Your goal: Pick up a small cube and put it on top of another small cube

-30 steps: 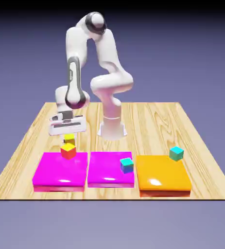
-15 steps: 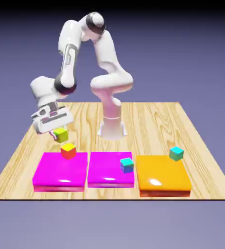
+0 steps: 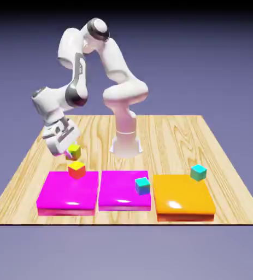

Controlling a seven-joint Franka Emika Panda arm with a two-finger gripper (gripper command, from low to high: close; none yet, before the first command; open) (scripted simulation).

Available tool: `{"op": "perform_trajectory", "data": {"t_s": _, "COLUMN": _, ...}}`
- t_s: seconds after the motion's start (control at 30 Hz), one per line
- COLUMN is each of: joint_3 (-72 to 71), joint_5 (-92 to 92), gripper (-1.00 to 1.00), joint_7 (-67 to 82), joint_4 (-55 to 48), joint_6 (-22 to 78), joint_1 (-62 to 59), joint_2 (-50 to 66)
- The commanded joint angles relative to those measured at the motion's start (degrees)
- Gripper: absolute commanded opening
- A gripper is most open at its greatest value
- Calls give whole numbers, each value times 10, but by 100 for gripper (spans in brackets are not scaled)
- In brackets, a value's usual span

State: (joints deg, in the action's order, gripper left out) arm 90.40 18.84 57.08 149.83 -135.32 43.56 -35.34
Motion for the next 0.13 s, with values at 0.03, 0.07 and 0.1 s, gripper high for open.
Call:
{"op": "perform_trajectory", "data": {"t_s": 0.03, "joint_3": 8, "joint_5": 1, "gripper": 100, "joint_7": 0, "joint_4": 2, "joint_6": -8, "joint_1": 7, "joint_2": 2}}
{"op": "perform_trajectory", "data": {"t_s": 0.07, "joint_3": 8, "joint_5": 1, "gripper": 100, "joint_7": 0, "joint_4": 2, "joint_6": -8, "joint_1": 7, "joint_2": 2}}
{"op": "perform_trajectory", "data": {"t_s": 0.1, "joint_3": -12, "joint_5": -2, "gripper": 100, "joint_7": 0, "joint_4": -4, "joint_6": 10, "joint_1": -11, "joint_2": -3}}
